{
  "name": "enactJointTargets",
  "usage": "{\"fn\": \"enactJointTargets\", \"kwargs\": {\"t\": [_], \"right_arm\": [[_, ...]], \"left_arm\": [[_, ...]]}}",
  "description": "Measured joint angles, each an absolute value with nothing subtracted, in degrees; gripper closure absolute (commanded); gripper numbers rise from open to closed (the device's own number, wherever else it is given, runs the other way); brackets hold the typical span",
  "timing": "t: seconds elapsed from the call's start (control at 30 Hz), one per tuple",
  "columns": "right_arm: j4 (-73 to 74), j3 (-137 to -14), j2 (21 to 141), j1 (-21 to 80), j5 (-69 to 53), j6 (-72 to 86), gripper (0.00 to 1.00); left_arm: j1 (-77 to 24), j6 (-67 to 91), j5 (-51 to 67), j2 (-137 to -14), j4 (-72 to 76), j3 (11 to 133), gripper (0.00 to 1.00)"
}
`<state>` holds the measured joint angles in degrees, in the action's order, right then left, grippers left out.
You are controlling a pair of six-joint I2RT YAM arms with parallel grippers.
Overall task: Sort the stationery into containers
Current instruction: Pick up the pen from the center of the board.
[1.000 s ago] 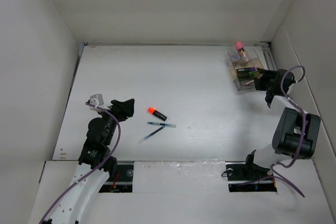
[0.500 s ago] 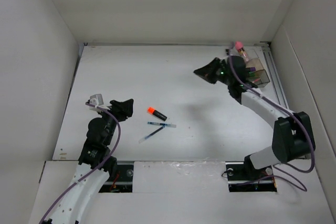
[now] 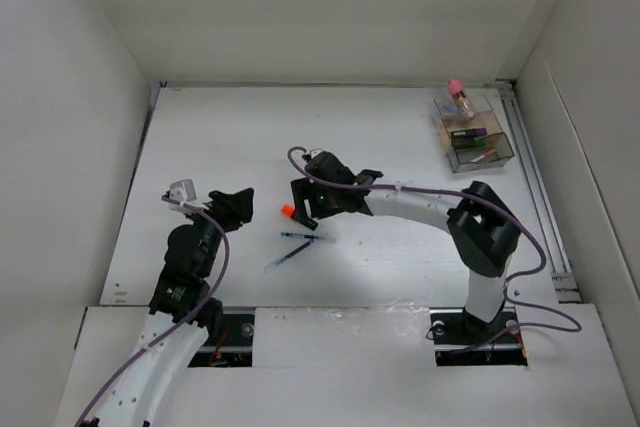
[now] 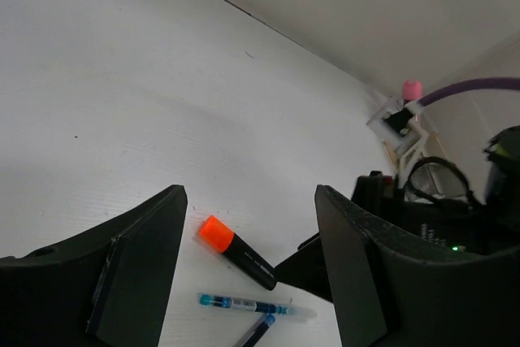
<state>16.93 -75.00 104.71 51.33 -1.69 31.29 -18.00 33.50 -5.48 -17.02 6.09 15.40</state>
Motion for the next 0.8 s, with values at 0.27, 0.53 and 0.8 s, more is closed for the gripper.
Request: {"fn": "enactJointTargets", "kwargs": {"t": [0.27,0.53,0.8], "right_arm": [[23.8,-79.7,112.3,54.2,7.8,26.6,0.21],[25.3,-83.8,115.5,55.1,11.5,24.8,0.20],[26.6,-87.0,119.7,55.1,14.0,23.4,0.41]], "left_arm": [[-18.0,33.5,-6.7,-15.4,5.3,15.4,0.38],[-18.0,33.5,-8.4,-13.2,4.2,15.4,0.38],[-18.0,33.6,-10.7,-9.9,2.3,15.4,0.37]]}}
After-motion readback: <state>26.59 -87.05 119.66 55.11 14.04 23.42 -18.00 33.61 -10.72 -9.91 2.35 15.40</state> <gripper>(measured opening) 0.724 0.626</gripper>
